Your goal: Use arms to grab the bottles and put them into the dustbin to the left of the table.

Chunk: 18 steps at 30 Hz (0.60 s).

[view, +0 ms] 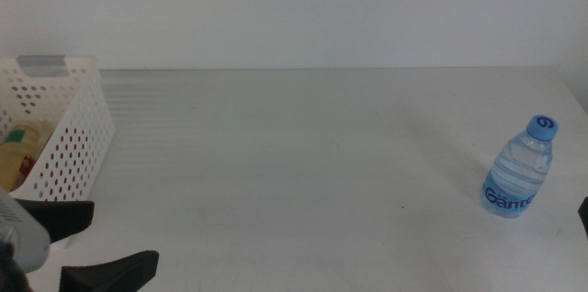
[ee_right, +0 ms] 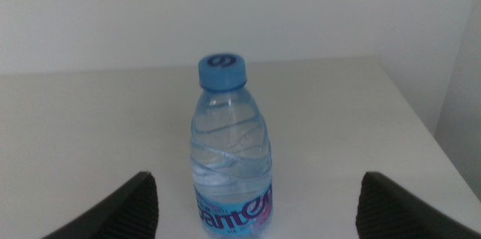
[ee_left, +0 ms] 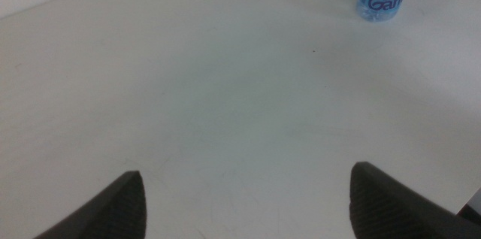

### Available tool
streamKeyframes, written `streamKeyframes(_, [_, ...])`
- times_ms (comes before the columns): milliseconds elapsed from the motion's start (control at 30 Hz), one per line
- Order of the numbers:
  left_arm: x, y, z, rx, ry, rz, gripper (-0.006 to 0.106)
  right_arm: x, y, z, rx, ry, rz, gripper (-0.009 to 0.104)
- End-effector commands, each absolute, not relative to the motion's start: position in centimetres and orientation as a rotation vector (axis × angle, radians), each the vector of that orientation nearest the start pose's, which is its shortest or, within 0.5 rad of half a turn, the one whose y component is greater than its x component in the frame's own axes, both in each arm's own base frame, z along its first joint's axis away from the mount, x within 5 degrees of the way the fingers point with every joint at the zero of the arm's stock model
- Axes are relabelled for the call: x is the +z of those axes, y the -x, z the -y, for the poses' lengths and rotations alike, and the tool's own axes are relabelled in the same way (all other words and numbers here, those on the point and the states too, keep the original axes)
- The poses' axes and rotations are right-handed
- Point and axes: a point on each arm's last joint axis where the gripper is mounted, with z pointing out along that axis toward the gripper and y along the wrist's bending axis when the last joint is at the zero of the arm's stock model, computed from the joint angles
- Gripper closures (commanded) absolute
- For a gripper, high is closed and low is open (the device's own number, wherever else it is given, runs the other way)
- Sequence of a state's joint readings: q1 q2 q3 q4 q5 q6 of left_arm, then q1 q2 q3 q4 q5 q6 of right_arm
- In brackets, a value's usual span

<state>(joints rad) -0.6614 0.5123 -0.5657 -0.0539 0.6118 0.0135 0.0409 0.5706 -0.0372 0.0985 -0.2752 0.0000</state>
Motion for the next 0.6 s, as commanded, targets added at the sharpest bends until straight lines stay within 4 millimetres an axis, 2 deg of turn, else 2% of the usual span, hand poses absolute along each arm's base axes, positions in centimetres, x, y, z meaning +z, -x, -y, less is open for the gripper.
streamKeyframes(0, [32.5, -7.9, 6.5, -0.496, -0.620, -1.878, 0.014, 21.5, -11.6, -0.2, 0.054, -0.041, -1.666, 0.019])
streamKeyframes(200, [32.5, -7.9, 6.5, -0.496, -0.620, -1.878, 0.014, 20.5, -13.2, -0.6, 0.059, 0.011, -1.719, 0.019])
streamKeyframes(467, [32.5, -7.9, 6.5, -0.496, -0.620, -1.878, 0.014, 19.3, -15.7, -1.3, 0.065, 0.118, -1.672, 0.019])
streamKeyframes(567, [32.5, -7.9, 6.5, -0.496, -0.620, -1.878, 0.014, 18.0, -16.9, -1.4, 0.084, 0.118, -1.683, 0.019])
